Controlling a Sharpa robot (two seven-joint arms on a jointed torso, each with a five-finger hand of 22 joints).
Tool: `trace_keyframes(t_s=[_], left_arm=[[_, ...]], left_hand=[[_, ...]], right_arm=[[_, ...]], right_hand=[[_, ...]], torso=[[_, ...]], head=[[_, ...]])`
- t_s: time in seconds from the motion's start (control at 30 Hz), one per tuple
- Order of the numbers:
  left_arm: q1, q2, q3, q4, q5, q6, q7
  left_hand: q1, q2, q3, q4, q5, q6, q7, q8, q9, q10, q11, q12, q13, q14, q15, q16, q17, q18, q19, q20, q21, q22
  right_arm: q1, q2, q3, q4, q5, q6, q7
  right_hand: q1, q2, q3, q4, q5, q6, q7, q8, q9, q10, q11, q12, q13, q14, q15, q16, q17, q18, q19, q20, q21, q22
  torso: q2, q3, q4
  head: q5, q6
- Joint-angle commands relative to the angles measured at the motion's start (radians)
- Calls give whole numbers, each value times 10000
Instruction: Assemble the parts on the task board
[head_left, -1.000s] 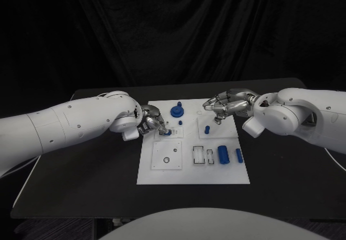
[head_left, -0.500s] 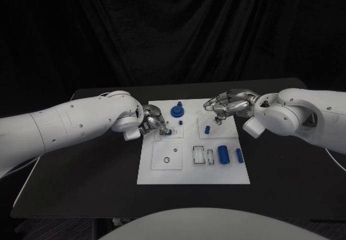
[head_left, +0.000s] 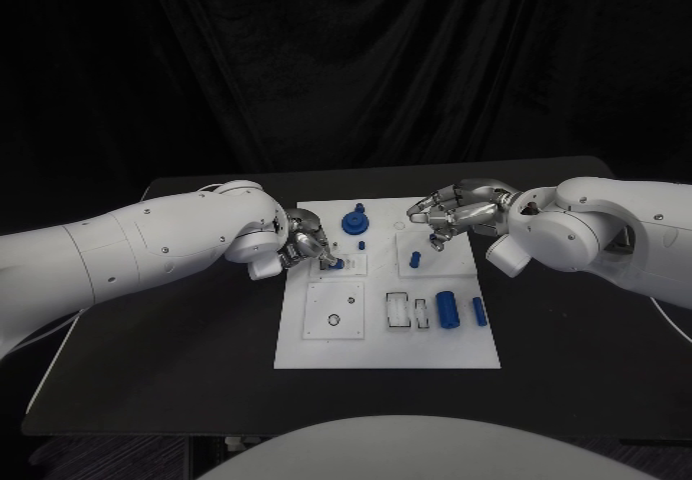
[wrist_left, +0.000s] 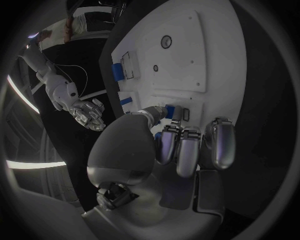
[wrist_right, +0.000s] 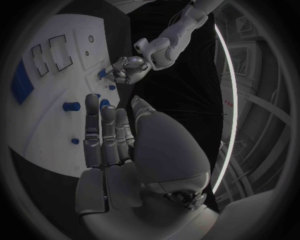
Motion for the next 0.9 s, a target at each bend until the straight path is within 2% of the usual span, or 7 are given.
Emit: trace_keyframes(t_s=[0.03, 0.9], left_arm=[[24, 35, 5, -16, 26, -13, -122], [20, 136, 4, -77, 26, -3, -64]], left_hand=[[-35, 51, 148, -105, 32, 181, -111, -28, 21, -61, -3, -70, 1760, 1057, -48, 26, 2635, -118, -62, -2, -66, 357], [-227, 84, 244, -116, -72, 260, -115, -212, 40, -108, -7, -129, 1715, 1057, -56, 26, 2635, -92, -129, -11, -158, 258]], right_arm=[[-27, 0, 8, 8, -26, 162, -193], [-42, 11, 8, -18, -26, 299, -355]], right_hand=[[115, 10, -21, 47, 50, 49, 59, 38, -21, -81, 28, -34, -22, -79, 21, -80, -34, 92, -40, 39, 8, 169], [211, -5, -19, 60, 186, 11, 70, 110, -140, -105, 40, -58, -142, -190, 33, -143, -219, 92, -66, 50, -21, 152]], torso=[[0, -1, 2], [7, -2, 9]], head=[[0, 2], [-17, 2]])
